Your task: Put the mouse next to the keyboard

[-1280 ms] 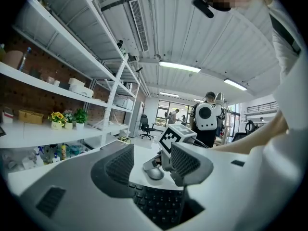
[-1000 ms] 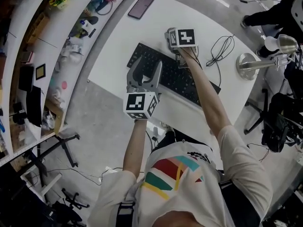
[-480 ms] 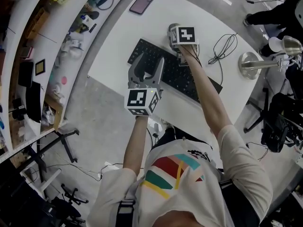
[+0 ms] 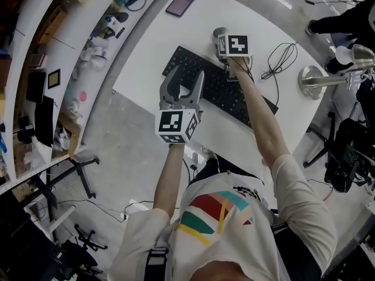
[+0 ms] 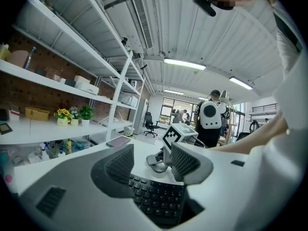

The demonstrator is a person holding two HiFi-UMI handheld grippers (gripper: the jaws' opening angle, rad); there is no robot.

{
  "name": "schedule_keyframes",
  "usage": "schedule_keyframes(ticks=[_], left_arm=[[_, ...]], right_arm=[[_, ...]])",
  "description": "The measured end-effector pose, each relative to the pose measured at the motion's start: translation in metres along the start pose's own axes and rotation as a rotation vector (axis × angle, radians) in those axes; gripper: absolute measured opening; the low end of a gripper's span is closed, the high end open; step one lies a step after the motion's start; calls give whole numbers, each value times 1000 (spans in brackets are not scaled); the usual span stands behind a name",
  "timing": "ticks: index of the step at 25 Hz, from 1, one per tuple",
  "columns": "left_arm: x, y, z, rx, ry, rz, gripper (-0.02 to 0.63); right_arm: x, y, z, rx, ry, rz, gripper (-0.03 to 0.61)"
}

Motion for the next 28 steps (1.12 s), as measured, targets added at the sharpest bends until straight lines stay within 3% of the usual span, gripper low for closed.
schedule_keyframes(ticks=[13, 20, 23, 25, 28], left_arm=[[14, 29, -18, -21, 45, 26, 268], [13, 72, -35, -78, 67, 44, 268], [9, 96, -42, -115, 64, 49, 268], [5, 112, -46, -139, 61, 57, 268], [-2, 134, -50, -168, 51, 65, 268]], right_arm=[[1, 22, -77, -2, 147, 70, 252], [-43, 60, -158, -52, 225, 165, 249], [-66, 77, -195, -87, 254, 209, 220], [-85, 86, -209, -116, 223, 208, 133], [-125, 98, -208, -147, 109, 180, 117]])
Point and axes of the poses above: the fingertips, and each gripper's own axes: z forward along the fingers, y to its right, x out of its top, the point moved 8 cm from there along -z, backward along the fingers, and after that the axes turned 8 degrees about -x, right-handed, at the moved point
